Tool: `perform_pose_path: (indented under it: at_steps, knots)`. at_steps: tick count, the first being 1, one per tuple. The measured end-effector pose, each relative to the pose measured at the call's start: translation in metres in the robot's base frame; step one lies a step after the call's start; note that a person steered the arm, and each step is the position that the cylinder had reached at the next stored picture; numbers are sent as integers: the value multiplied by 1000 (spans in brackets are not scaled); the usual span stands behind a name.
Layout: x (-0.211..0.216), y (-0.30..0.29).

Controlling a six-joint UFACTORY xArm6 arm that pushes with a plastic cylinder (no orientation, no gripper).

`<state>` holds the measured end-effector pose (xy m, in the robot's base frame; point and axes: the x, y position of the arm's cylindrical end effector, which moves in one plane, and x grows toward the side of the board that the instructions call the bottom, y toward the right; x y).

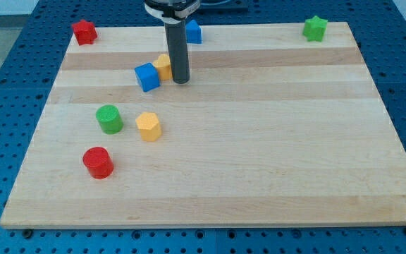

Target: Push the green circle towards the left side of the board

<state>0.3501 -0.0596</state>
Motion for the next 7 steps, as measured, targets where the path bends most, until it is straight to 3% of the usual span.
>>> perform_pose_path:
  at_steps: [3,5,7]
  knots:
    - [16,-52]
    - [55,-83]
    - [89,-78]
